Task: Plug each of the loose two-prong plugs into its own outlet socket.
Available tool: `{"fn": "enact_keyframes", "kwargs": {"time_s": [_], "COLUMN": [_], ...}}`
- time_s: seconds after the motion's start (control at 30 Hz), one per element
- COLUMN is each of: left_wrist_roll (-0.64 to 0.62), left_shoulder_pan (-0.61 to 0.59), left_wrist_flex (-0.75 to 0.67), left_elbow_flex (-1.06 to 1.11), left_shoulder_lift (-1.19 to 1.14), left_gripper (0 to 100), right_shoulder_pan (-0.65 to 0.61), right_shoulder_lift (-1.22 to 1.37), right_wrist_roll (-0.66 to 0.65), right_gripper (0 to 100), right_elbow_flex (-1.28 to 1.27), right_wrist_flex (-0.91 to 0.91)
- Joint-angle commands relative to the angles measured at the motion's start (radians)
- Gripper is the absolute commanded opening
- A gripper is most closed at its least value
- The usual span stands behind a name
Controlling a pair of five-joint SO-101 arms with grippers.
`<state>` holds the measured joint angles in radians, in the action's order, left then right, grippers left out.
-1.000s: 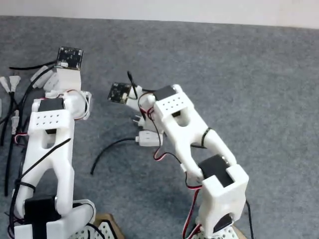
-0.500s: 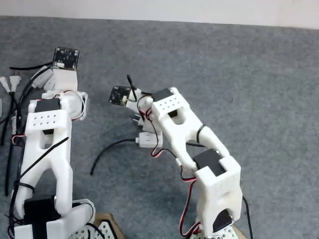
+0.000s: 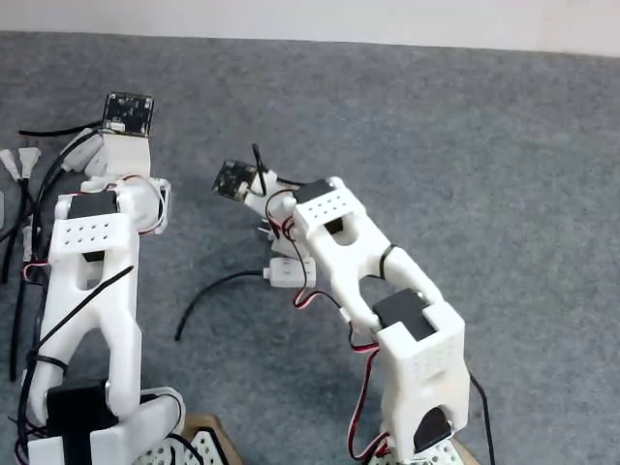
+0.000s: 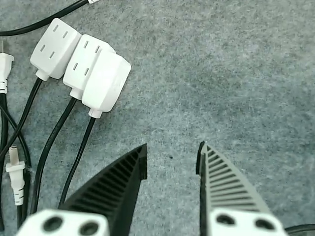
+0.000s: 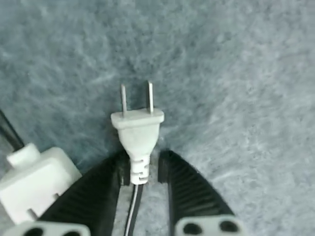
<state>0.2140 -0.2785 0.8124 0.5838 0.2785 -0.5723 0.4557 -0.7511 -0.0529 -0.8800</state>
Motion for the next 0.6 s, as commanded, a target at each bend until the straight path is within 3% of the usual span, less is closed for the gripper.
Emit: {"fn": "enact_keyframes", "kwargs": {"time_s": [0.0,0.2,0.37,0.43,0.57], "left_wrist_roll": [0.011,0.011,0.005,-0.008,-0.025], "left_shoulder_pan": [-0.019,-0.03,-0.025,-0.024,0.004], "left_wrist_flex": [-0.014,-0.014,-0.014,-0.014,0.038], "left_elbow_flex": [-0.016,-0.018,-0.018,-0.018,-0.047], "left_shoulder_lift": [0.033,0.033,0.031,0.03,0.024], "left_gripper": [19,19,19,19,19], "right_shoulder_pan": [-0.012,-0.013,0.022,0.042,0.013], "right_shoulder_lift": [0.007,-0.013,-0.119,-0.166,-0.314], "right_wrist_roll": [0.037,0.051,0.302,0.44,0.502], "right_gripper": [1.3,0.7,0.7,0.8,0.8], "right_elbow_flex": [-0.005,0.019,0.028,-0.004,-0.251], "right_wrist_flex": [0.027,-0.084,-0.084,-0.022,0.216]}}
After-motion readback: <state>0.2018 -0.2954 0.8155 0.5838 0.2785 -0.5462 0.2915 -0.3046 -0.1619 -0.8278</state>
